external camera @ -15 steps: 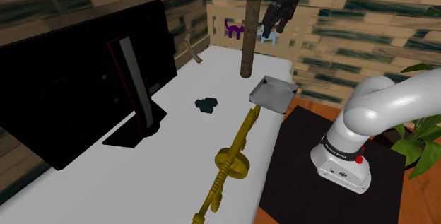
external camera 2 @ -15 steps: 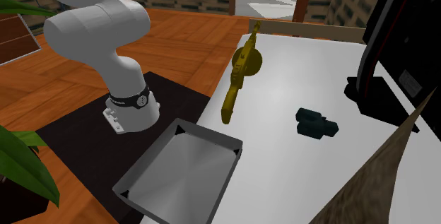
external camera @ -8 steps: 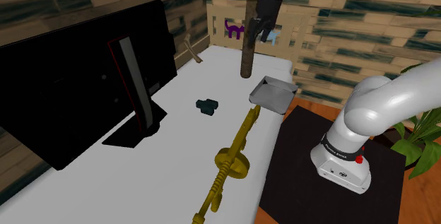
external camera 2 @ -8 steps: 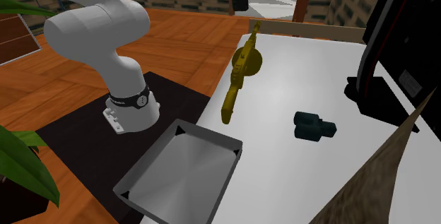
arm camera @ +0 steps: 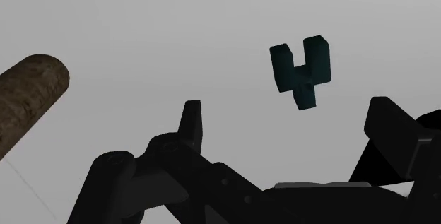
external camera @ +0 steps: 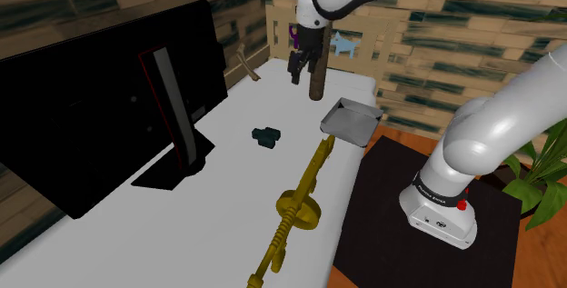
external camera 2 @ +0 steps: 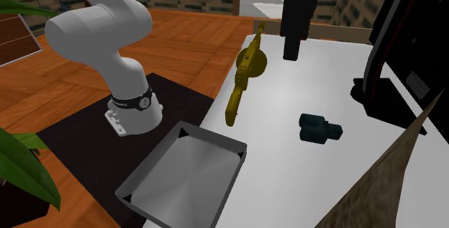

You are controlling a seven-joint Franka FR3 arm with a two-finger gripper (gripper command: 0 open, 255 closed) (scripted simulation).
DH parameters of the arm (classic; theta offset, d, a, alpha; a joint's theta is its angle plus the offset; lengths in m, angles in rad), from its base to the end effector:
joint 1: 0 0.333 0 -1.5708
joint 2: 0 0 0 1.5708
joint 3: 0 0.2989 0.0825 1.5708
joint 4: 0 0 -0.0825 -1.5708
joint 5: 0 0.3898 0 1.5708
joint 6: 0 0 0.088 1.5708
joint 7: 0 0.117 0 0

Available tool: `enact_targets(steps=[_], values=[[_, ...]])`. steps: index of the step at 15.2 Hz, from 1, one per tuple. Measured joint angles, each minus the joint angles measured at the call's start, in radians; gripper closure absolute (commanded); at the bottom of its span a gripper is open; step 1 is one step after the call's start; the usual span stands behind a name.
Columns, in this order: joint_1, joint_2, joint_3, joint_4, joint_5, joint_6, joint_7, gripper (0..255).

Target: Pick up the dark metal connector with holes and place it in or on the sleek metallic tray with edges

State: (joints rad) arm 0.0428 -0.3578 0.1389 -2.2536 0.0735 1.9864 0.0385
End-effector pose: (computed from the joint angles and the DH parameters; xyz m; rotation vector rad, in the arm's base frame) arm 0.4580 0.0929 0.4853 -3.1049 -0.1708 -0.1329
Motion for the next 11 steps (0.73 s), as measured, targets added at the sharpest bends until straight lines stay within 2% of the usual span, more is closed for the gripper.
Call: enact_targets(steps=[5, 11], values=[[0.015, 0.185, 0.039, 0.062, -0.034, 0.086, 0.01, 0], [0.04, 0.421, 0.076, 0.192, -0.1, 0.142, 0.038, 0]])
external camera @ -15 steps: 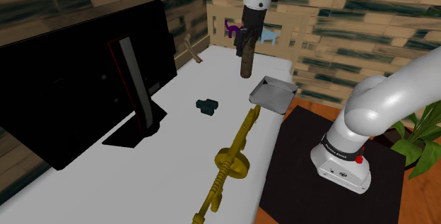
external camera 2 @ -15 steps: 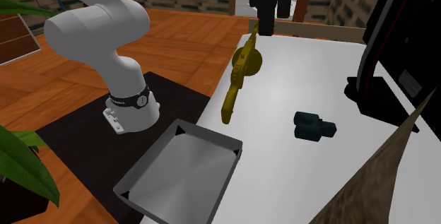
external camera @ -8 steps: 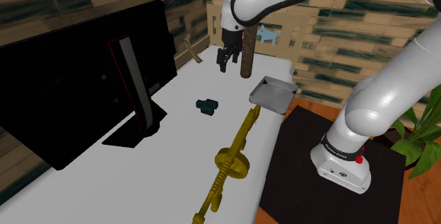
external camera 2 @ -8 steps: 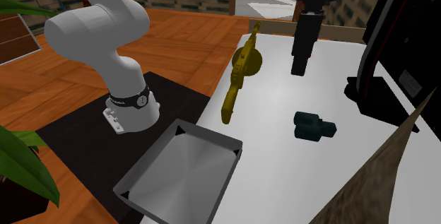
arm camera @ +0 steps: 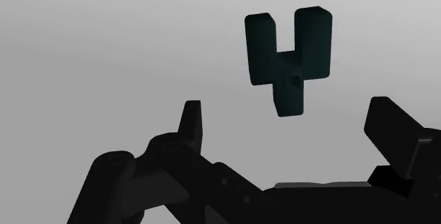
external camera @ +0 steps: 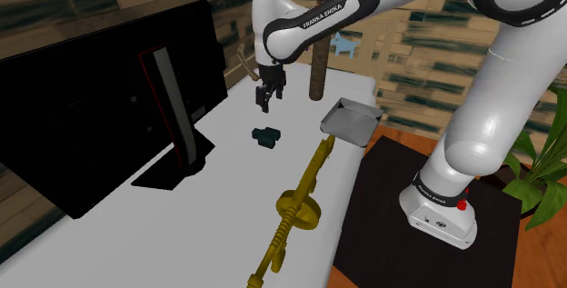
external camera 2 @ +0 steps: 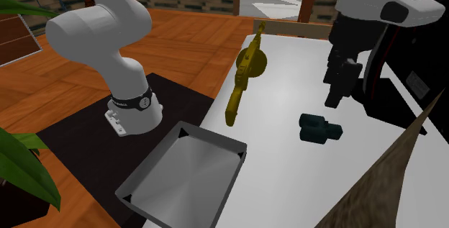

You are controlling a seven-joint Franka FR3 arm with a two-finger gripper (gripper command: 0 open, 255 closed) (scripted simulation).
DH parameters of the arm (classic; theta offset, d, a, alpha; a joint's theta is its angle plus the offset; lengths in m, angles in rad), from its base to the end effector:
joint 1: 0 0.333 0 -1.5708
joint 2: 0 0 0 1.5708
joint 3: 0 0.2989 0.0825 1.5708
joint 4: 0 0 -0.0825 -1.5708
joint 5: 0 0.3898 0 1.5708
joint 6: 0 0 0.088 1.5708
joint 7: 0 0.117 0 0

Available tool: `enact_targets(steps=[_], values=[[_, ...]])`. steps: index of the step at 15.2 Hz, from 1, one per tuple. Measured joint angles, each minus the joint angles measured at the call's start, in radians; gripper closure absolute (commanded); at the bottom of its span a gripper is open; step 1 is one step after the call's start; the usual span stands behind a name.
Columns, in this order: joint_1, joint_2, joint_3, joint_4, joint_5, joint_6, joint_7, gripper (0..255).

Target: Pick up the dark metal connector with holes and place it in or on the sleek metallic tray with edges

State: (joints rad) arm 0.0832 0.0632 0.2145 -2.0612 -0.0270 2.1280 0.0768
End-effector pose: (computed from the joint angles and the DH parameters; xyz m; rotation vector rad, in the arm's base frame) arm 0.5404 0.1635 0.3755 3.1117 0.3668 0.0107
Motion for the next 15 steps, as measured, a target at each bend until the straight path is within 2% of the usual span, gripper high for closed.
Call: enact_targets(steps=[8, 15], values=[[0.053, 0.293, 0.012, 0.195, -0.097, 0.026, 0.022, 0], [0.064, 0.363, 0.004, 0.181, -0.122, 0.103, 0.036, 0]])
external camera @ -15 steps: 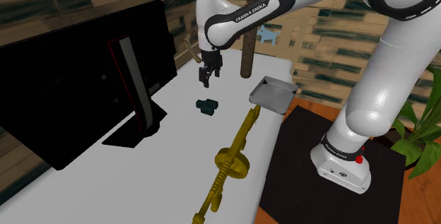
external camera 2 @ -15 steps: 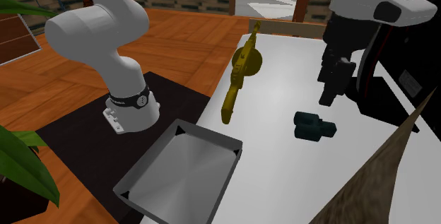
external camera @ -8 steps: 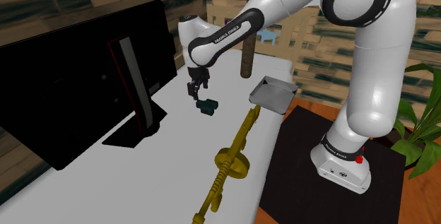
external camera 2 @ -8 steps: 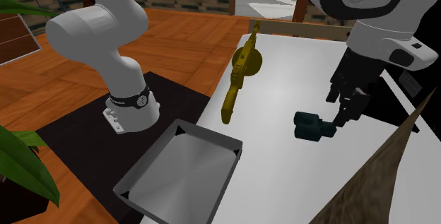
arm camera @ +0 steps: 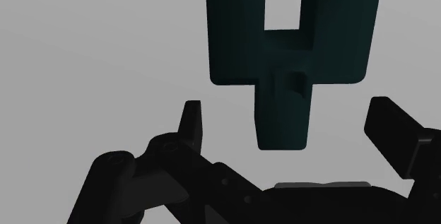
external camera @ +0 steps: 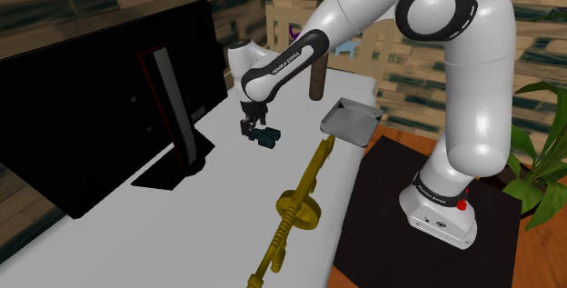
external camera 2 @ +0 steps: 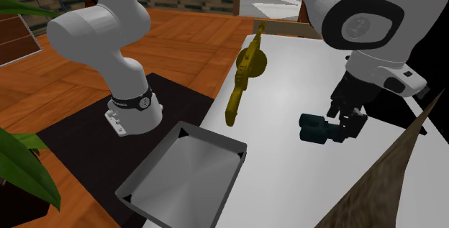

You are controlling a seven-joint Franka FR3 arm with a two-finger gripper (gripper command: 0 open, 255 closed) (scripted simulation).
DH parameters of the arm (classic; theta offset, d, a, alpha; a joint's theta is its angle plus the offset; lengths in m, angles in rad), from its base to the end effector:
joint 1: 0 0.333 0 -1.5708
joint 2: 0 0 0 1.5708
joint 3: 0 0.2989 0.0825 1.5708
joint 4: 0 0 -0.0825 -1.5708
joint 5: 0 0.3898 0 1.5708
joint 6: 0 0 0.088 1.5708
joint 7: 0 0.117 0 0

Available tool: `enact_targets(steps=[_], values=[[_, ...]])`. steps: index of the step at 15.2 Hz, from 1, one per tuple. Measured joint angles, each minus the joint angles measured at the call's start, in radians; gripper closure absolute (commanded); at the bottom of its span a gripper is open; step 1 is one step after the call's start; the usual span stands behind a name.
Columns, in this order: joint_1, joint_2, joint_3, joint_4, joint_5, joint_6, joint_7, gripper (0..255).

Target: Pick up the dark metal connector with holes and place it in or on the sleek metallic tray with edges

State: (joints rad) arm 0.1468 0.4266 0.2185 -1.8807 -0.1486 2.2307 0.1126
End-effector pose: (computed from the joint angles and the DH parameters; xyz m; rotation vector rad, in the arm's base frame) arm 0.5853 0.2128 0.2526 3.0596 0.5120 -0.0867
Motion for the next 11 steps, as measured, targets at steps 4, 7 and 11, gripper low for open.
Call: enact_targets(steps=[4, 7, 11], values=[[0.002, 0.014, -0.002, 0.001, -0.004, 0.013, 0.003, 0], [0.002, 0.015, -0.002, 0.001, -0.004, 0.014, 0.003, 0], [0.002, 0.015, -0.002, 0.001, -0.004, 0.014, 0.003, 255]])
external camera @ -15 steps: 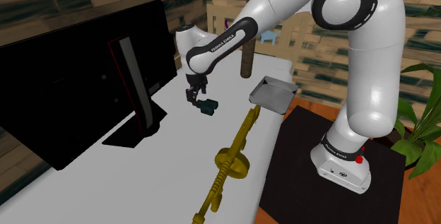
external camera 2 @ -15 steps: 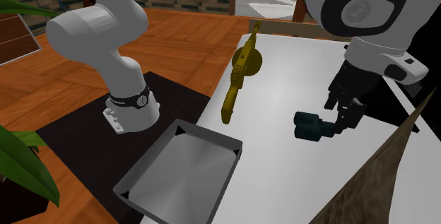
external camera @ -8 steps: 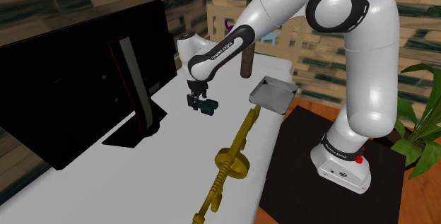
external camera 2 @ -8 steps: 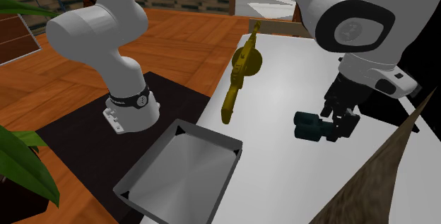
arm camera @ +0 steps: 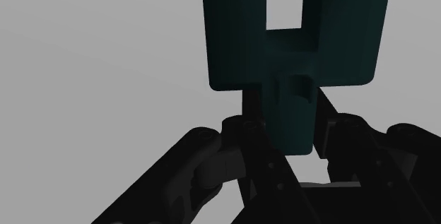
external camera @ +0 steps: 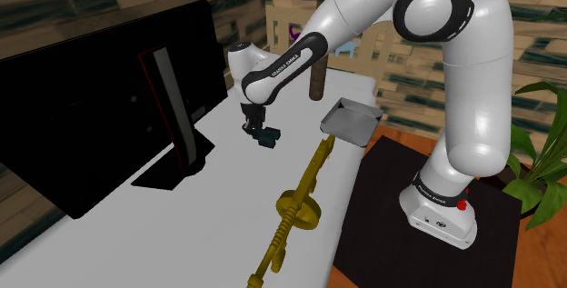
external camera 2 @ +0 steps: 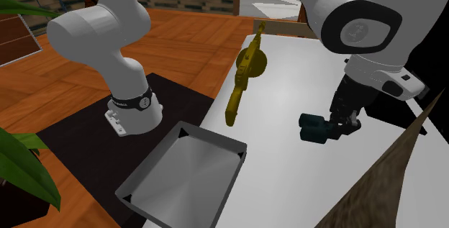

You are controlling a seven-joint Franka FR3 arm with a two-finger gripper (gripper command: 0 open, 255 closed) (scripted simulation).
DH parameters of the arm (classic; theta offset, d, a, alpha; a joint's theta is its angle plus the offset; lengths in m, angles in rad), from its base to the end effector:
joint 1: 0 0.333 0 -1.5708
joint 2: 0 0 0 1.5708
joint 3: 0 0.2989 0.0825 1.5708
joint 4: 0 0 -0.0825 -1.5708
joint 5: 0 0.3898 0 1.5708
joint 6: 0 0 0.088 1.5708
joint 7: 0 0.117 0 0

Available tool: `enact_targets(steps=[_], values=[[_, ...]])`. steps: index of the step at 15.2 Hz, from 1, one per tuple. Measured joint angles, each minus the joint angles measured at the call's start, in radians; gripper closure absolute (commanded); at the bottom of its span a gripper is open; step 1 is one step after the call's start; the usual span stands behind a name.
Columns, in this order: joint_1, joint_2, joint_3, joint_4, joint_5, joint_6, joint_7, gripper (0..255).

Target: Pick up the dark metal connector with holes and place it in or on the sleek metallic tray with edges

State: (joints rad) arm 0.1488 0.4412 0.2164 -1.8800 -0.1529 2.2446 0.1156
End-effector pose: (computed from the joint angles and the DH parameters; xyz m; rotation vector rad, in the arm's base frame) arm 0.5859 0.2133 0.2450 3.0596 0.5123 -0.0861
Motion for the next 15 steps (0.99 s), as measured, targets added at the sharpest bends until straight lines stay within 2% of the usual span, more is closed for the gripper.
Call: enact_targets(steps=[8, 15], values=[[-0.001, -0.004, 0.001, 0.001, 0.001, -0.004, -0.001, 255], [-0.007, -0.055, 0.008, 0.019, 0.018, -0.073, -0.014, 255]])
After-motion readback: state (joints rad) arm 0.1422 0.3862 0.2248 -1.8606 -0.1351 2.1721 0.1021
